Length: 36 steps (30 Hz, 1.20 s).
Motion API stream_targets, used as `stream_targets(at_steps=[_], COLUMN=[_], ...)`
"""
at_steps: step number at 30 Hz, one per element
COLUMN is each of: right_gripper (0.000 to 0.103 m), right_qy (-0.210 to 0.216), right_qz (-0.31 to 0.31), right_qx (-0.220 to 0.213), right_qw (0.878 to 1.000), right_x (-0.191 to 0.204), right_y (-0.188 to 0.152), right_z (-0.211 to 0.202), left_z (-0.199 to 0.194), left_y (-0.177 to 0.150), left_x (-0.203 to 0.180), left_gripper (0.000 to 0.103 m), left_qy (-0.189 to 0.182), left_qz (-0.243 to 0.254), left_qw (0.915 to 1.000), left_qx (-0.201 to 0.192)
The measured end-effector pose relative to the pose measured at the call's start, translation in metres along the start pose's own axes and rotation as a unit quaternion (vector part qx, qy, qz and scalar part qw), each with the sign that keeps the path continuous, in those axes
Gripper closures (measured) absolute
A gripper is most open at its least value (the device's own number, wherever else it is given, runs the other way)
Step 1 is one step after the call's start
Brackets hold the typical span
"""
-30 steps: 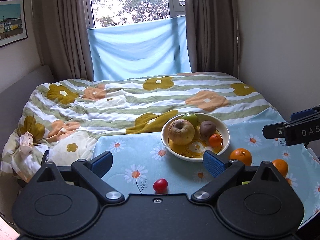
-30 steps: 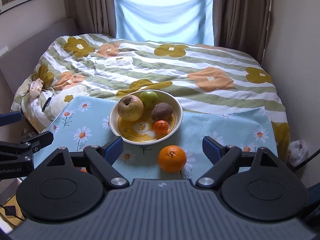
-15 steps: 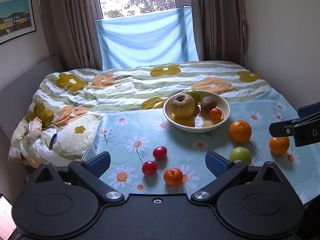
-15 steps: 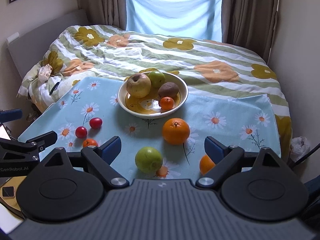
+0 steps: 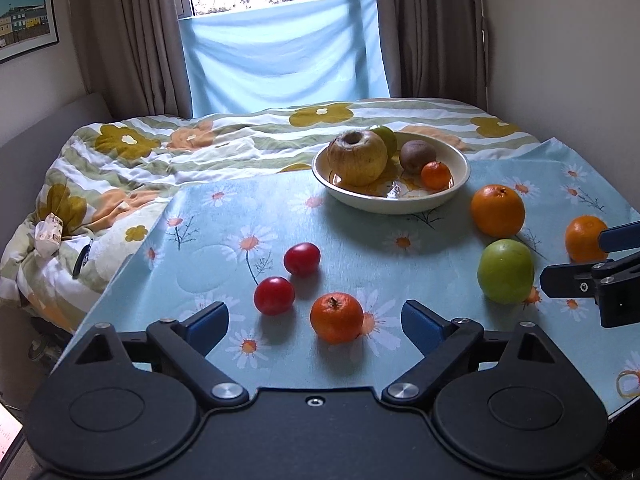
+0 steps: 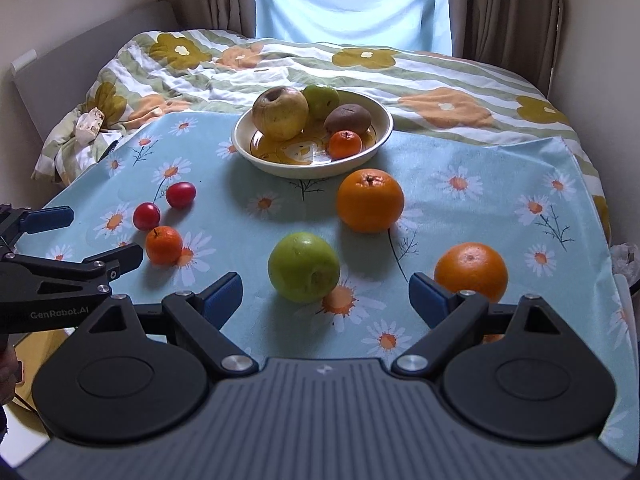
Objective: Organize fruits
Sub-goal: 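Grasp a small mandarin with the left gripper while the right gripper approaches a green apple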
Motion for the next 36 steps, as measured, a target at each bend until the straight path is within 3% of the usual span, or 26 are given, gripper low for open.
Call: stream_targets(at_steps=[15,23,36], right_gripper=[0.0,0.003,0.02], right_qy=[-0.006,-0.002,0.009], right_qz=[0.025,0.025,0.019], right_qx=[0.013,0.009,0.011], right_qw=[1.0,1.0,1.0], right_x=[0.01,0.016,0.026], right_y=[-0.016,-0.014,-0.008], right_z=[0.047,0.05,0.061], left_z=[0.05,0.05,0.046], left_y=[-0.011,-0.01,-0.014], left_x=[0.009,0.01,0.011], left_gripper=[0.059,0.061,0.062], left_qy=[-0.041,-0.051,-0.056], left_qz=[-0.025,-0.013,-0.013], left_qw=[0.9982,0.998,0.9976], left_qx=[0.035,0.037,0.038])
Point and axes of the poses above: each gripper's, at about its wrist camera, not at the fingertips, and z roughly the way its jaws point, x to its left, y to its top, the point moved 4 cm from there along z, roughly the way its jaws point, and after that the axes turned 15 degrees about -y, right-handed, at the moved point
